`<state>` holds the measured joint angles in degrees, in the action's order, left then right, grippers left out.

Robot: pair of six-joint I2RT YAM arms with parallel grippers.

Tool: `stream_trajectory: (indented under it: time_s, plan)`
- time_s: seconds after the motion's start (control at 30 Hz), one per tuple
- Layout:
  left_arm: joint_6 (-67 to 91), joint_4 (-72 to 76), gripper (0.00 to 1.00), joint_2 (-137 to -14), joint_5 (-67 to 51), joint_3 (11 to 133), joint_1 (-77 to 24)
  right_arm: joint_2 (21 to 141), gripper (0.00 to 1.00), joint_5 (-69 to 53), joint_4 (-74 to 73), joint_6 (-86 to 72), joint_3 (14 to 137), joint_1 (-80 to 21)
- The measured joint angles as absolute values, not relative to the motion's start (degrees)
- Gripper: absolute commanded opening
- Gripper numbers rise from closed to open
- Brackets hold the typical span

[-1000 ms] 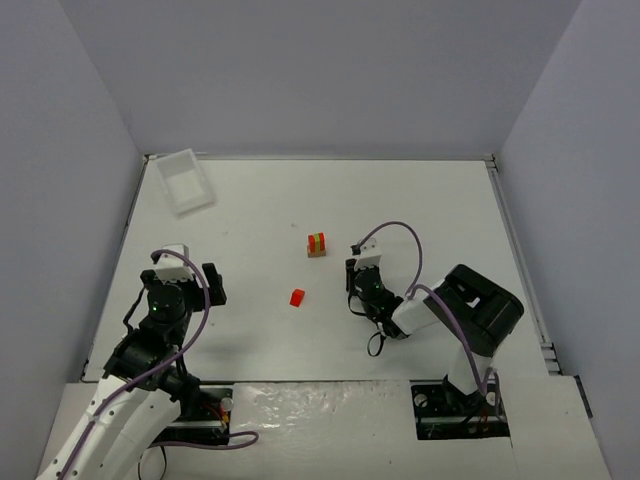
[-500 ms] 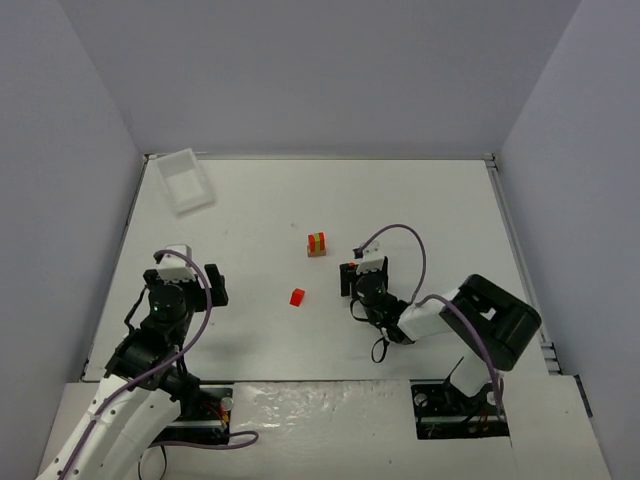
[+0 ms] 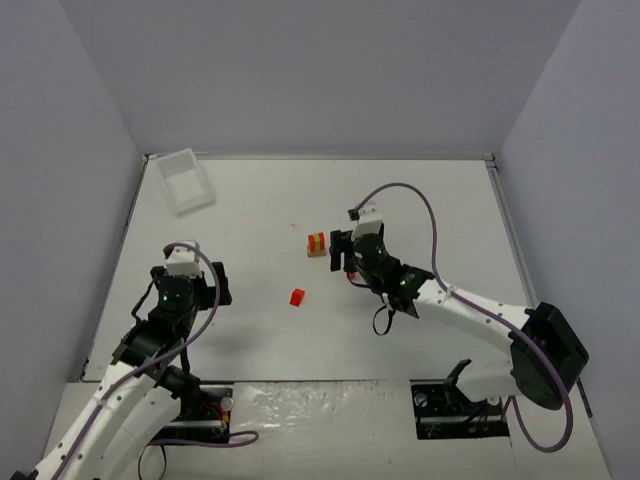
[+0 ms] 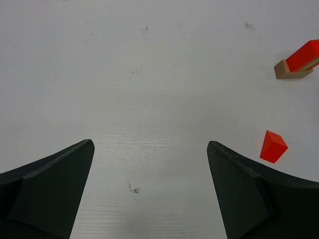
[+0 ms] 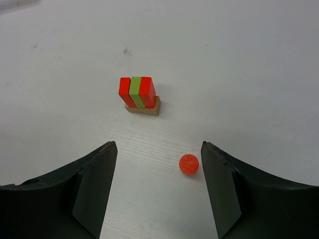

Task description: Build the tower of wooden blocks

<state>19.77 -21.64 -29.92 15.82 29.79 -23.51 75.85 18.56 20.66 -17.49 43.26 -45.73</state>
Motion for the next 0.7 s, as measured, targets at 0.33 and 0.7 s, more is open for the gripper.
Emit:
stream_trajectory:
  time_s: [0.33,0.7]
  plan:
    - [20.1,-22.0,0.96,-32.9,14.7,29.8,-23.5,81.9,0.64,10.4,0.3,-23.5,54.9,-40.6]
    - [20.1,-22.0,0.96,-34.5,13.8,29.9,-23.5,91.4,0.60,7.4,-7.4,-25.4,57.4,-39.1]
